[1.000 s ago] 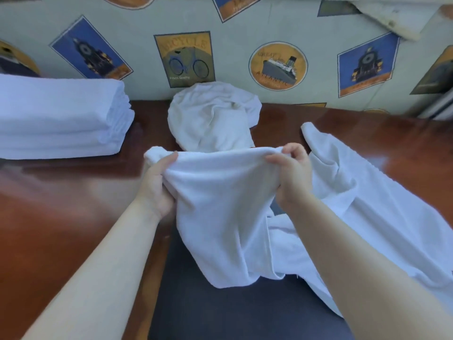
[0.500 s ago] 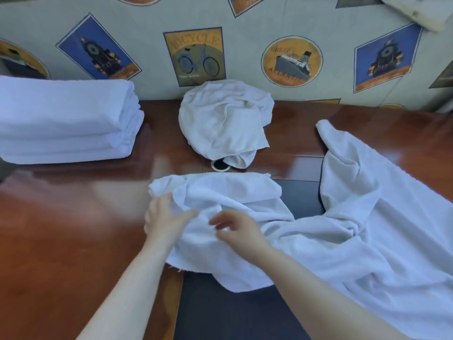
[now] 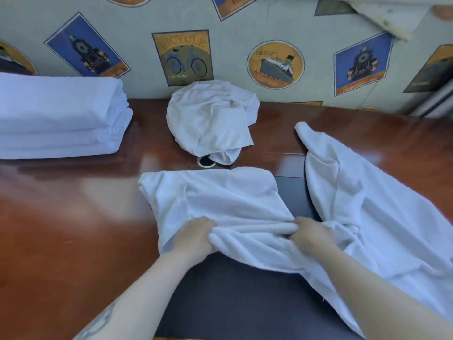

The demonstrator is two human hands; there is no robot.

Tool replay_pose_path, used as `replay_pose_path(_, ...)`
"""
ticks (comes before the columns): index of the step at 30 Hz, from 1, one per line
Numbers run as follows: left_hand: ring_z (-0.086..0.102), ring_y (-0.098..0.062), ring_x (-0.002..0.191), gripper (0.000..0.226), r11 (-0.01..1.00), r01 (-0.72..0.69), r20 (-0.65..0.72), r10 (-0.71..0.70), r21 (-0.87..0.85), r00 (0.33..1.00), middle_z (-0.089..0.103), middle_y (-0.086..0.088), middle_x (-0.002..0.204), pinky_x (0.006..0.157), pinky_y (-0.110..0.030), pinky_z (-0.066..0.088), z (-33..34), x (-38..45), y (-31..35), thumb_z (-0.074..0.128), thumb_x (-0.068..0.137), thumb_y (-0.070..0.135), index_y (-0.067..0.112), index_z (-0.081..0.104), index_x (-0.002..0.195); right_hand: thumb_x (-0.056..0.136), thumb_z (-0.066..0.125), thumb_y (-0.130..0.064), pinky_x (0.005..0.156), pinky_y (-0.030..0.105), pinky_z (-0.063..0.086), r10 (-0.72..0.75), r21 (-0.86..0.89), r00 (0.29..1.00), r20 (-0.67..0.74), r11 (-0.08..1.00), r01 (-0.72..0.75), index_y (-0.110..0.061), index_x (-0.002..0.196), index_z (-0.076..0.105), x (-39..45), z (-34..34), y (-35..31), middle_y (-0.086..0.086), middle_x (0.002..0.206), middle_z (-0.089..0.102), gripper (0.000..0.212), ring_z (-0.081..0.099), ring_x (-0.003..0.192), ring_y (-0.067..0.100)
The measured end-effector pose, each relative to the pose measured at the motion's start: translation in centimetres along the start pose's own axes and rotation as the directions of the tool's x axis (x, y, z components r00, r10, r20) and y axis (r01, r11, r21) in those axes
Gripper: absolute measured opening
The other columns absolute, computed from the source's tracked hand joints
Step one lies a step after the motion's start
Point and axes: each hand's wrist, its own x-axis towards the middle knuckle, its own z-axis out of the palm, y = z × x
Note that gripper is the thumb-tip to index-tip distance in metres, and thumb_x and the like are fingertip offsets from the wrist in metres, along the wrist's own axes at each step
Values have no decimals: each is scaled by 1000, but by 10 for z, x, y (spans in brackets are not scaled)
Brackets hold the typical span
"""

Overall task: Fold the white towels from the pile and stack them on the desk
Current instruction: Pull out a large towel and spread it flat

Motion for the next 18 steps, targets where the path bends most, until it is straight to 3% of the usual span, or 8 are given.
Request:
replay_pose_path(2,61,-27,81,19,995,83,-106,-88,-49,990,54,4,81,63,-31,42,-10,3,-2,54,82,21,24,44,66,82,50,-11,80,36,36,141,196,967,-210,976,-100,-21,109,58,14,-25,20,9,108,64,29,57,101,34)
replay_pose_path(4,59,-29,80,14,988,124,-215,-141,-90,966,54,3,84,61,-31,39,-13,1,1,53,81,17,23,46,70,78,51,-3,82,39,35,258,286,846,-466,949,-132,-14,115,57,21,-53,34,18,110,57,39,51,105,38)
replay_pose_path(6,57,-25,82,10,997,66,-241,-56,35,969,52,6,85,62,-33,40,-8,-4,9,50,82,16,22,48,74,75,51,0,90,42,32,291,354,782,-552,930,-97,-14,116,56,23,-69,38,18,115,53,45,45,111,38)
replay_pose_path(9,51,-22,111,14,979,0,-14,3,202,1000,51,7,102,80,-31,42,23,-16,24,52,80,17,29,56,88,73,55,2,105,41,24,194,392,793,-578,918,61,-17,122,56,4,-65,19,10,125,54,53,42,122,32)
replay_pose_path(11,31,-21,127,42,980,23,182,-59,196,981,40,7,127,101,-33,33,43,-23,29,58,77,21,37,54,116,72,61,1,106,37,25,-91,295,788,-609,896,331,-18,115,63,-21,-46,-1,3,124,57,47,46,122,28)
replay_pose_path(14,23,-18,132,54,989,69,167,-90,128,982,32,11,133,106,-33,24,52,-32,33,63,76,32,45,49,126,83,68,-23,109,25,20,-604,193,751,-266,730,655,-24,118,65,-59,-4,-16,-6,138,50,35,40,133,19)
replay_pose_path(16,27,-17,129,53,991,96,156,-110,91,982,35,12,130,103,-32,28,50,-37,39,66,75,42,45,53,126,86,63,-44,111,26,17,-687,238,719,108,720,652,-32,139,47,-74,22,-11,-12,144,37,56,28,139,12)
replay_pose_path(18,33,-17,124,47,992,103,157,-113,67,981,40,11,126,99,-30,31,49,-44,45,65,75,48,45,58,122,85,63,-47,113,38,17,-664,137,696,274,743,655,-35,145,34,-76,40,0,-14,145,28,69,21,140,7)
